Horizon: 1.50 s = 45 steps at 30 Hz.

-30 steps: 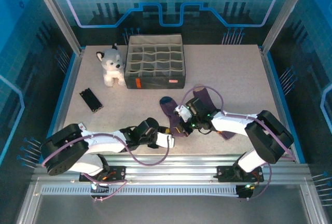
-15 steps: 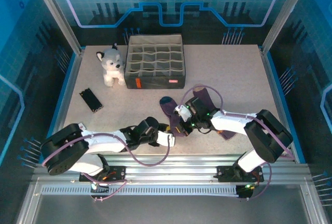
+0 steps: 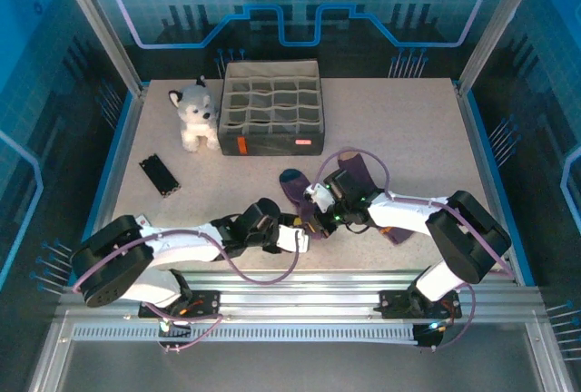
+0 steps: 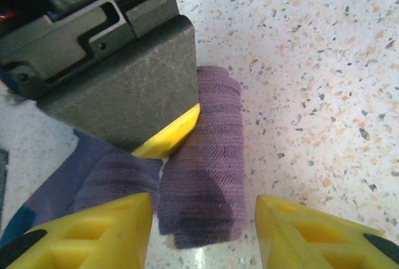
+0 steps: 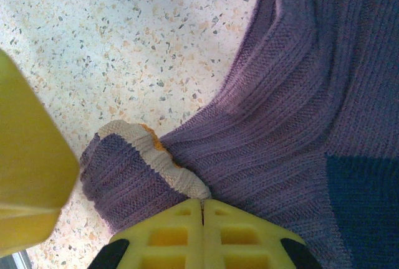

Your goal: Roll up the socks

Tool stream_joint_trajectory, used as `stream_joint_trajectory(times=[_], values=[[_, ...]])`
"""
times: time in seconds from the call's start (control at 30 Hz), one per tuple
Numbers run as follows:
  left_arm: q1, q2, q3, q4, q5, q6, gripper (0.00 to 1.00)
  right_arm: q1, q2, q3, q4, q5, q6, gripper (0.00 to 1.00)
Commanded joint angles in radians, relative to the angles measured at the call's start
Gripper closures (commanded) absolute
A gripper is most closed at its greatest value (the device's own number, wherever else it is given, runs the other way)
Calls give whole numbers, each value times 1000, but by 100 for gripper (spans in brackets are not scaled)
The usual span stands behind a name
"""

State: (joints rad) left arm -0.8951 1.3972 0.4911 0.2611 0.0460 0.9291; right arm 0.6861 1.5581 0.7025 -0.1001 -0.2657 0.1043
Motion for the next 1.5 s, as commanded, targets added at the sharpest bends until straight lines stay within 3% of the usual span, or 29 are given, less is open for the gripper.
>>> stream_joint_trajectory(times=[0.0, 0.63, 0.87, 1.03, 1.2, 1.37, 1.47], values=[[20, 38, 48, -42, 75, -33, 52, -5, 37, -10, -104, 10, 5, 100], [39, 181, 108, -108, 46, 65, 58, -31, 44, -9, -105, -29, 11, 100], [40, 209, 130, -150, 52, 98, 70, -37, 45, -6, -107, -46, 13, 100], [45, 218, 160, -234, 79, 123, 87, -64, 26, -23, -88, -90, 42, 100], [75, 200, 232, -431, 163, 123, 98, -81, -62, -79, -20, -108, 85, 87], [114, 191, 310, -590, 260, 109, 100, -79, -247, -178, 73, -24, 109, 81], [136, 221, 375, -699, 301, 109, 100, -76, -358, -223, 92, 44, 118, 71]])
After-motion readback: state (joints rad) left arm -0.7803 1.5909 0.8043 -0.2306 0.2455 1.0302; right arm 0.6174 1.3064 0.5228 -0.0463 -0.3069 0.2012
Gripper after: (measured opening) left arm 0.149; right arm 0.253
